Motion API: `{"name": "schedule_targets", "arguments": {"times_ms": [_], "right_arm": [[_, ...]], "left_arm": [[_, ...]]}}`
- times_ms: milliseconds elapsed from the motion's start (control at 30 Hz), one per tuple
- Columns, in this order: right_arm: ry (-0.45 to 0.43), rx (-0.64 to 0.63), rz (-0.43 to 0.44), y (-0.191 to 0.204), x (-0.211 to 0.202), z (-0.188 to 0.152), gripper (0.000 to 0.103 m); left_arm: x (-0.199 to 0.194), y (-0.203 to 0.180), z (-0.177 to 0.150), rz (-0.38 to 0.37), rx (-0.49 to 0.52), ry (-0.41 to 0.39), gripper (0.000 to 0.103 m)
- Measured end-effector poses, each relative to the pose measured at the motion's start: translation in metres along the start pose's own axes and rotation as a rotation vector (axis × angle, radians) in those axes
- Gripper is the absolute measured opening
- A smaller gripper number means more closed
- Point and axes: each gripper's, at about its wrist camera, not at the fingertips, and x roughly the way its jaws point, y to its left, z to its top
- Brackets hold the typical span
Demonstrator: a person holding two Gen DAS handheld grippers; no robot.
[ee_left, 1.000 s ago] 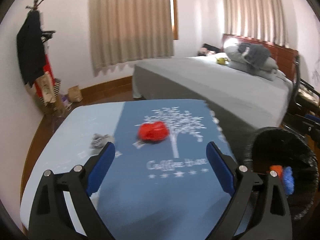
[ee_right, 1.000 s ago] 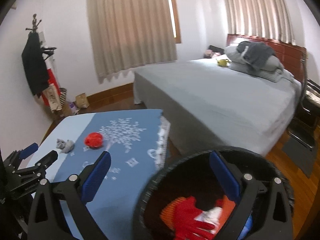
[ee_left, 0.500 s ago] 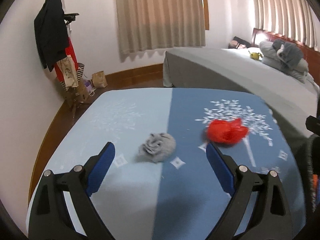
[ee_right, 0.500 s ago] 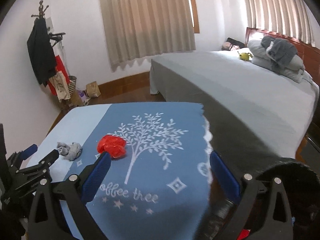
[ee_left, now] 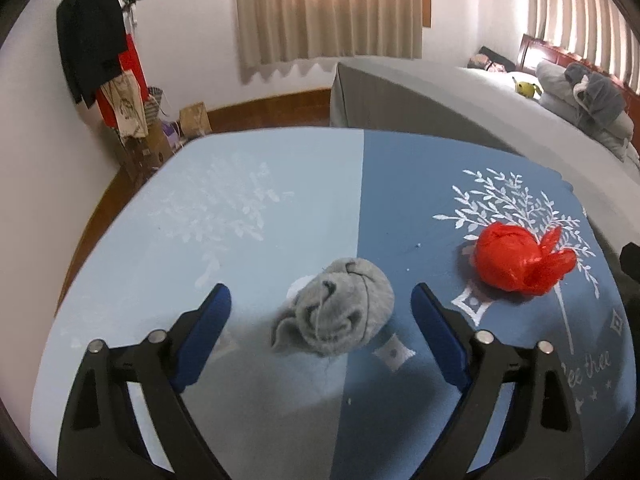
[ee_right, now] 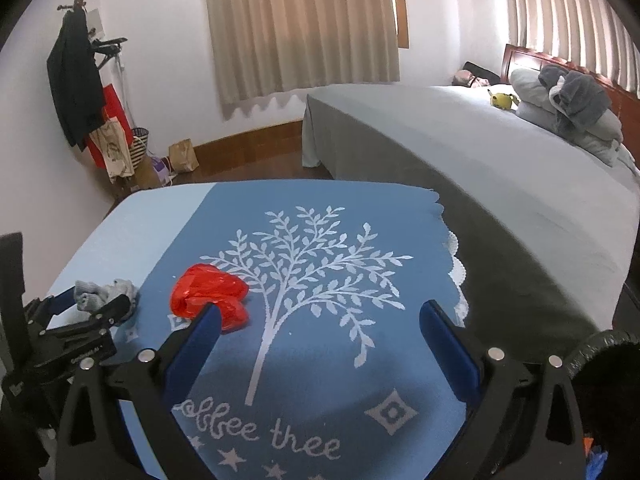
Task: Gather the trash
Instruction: 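Lower the left gripper onto the grey sock and close it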
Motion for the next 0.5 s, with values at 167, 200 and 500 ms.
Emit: {"name": "schedule_targets", "arguments": {"times_ms": [167,200,500], "right_arm": [[0.006,-0.004,0.001,0.001,0.006,0.001,0.097],[0.007,-0.005,0.002,0.002,0.007,0.001,0.097],[0.009,-0.02,0.026,0.019,0.019,0.004,0.097]], "left_arm": [[0.013,-0.005,0.002,-0.051,0.017,0.057,0.052],[0.015,-0.007,0.001,-0.06,0.026,0.067,0.049],[0.001,0.0,0.003,-0.032,0.002,-0.002,0.045]]}}
